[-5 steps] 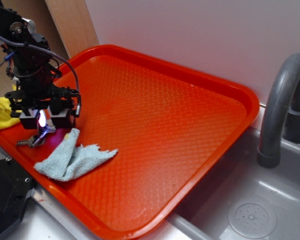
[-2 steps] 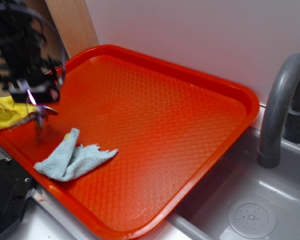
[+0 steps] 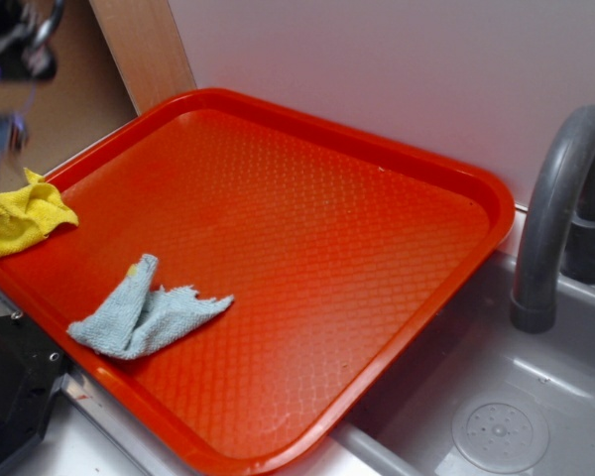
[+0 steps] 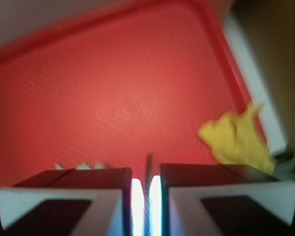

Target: Grab the silver keys.

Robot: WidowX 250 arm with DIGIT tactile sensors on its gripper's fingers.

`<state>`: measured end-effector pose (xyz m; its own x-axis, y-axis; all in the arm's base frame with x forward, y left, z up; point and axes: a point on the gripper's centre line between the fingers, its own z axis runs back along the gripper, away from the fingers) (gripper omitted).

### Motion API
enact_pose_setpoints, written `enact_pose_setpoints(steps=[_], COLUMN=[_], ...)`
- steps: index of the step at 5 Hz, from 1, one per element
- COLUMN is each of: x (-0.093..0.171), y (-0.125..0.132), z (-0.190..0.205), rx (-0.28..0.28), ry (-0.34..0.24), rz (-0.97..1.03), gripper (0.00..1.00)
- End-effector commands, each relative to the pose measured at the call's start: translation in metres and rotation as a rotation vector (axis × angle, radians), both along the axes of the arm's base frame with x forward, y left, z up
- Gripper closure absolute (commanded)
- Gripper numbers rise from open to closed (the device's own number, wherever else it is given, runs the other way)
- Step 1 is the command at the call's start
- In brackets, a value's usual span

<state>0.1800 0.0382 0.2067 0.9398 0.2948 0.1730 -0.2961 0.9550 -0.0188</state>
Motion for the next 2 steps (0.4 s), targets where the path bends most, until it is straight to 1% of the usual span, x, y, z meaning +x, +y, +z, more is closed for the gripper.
enact_pose_setpoints(steps=[1, 2], x=[0.04, 0.047], y=[-0.035, -0.037], z=[0.042, 0.032], rx=[0.174, 0.151], ry=[-0.057, -0.012], rz=[-0.222, -0.223], gripper=[1.0, 1.0])
